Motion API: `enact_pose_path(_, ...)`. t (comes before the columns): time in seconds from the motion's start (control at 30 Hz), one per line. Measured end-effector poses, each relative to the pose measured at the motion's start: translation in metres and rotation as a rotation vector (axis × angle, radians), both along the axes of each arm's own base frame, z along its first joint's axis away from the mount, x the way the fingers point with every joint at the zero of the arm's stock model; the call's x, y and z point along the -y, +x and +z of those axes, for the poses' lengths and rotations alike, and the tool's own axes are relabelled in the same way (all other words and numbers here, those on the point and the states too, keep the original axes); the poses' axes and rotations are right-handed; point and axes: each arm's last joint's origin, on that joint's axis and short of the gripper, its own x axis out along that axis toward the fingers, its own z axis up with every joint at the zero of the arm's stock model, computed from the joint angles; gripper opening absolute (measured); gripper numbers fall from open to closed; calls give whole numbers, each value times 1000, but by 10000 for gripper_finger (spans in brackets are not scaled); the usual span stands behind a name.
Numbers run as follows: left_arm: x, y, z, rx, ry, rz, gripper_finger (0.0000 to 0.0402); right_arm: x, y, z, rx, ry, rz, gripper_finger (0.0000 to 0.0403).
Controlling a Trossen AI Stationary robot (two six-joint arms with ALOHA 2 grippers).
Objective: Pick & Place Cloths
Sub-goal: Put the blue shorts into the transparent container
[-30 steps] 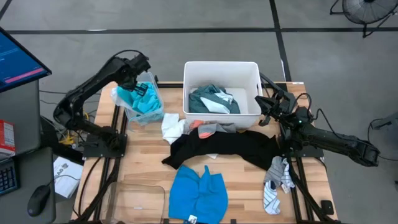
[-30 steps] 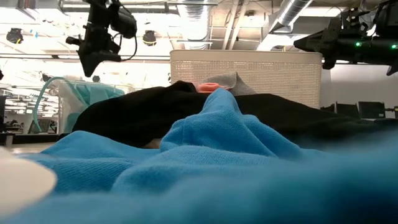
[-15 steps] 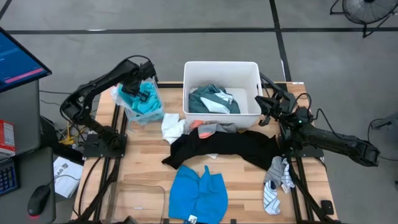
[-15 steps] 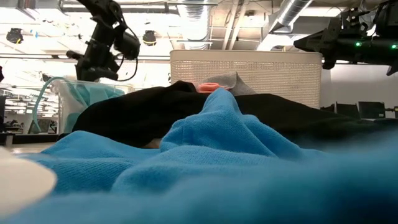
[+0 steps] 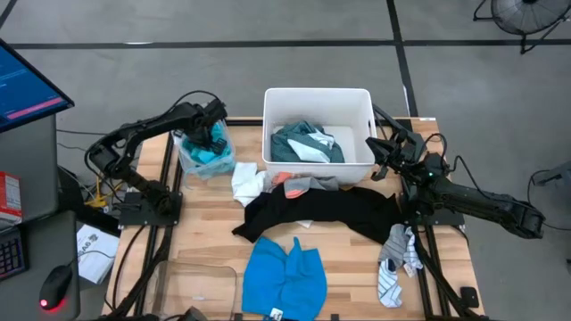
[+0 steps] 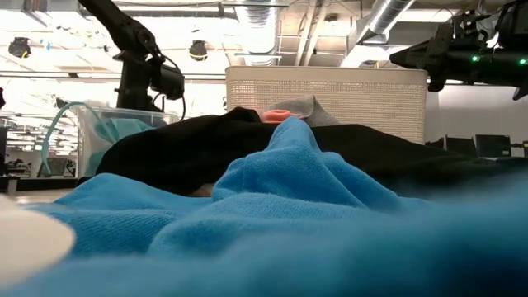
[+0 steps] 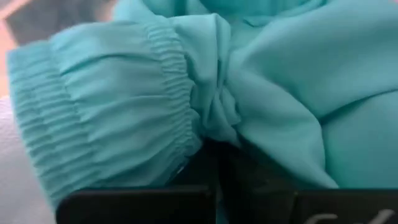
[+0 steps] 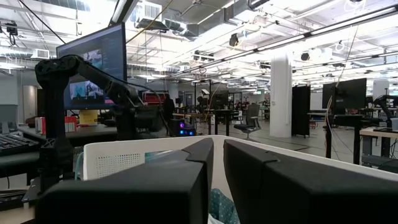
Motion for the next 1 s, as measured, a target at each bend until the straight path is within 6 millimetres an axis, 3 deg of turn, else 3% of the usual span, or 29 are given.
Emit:
enact_pose_path(0.3, -1, -3, -26, 153, -32, -63, 0, 0, 0, 0, 0, 0, 0, 37)
enact_pose_path(0.53, -3, -6, -32, 227, -64, -122, 0, 0, 0, 0, 0, 0, 0, 37)
enact_pose_path(0.8, -1, -8, -40, 272, -107, -317, 0, 0, 0, 0, 0, 0, 0, 37)
enact_pose_path(1.0, -2, -10, -41, 270, -101, -329, 0, 0, 0, 0, 0, 0, 0, 37)
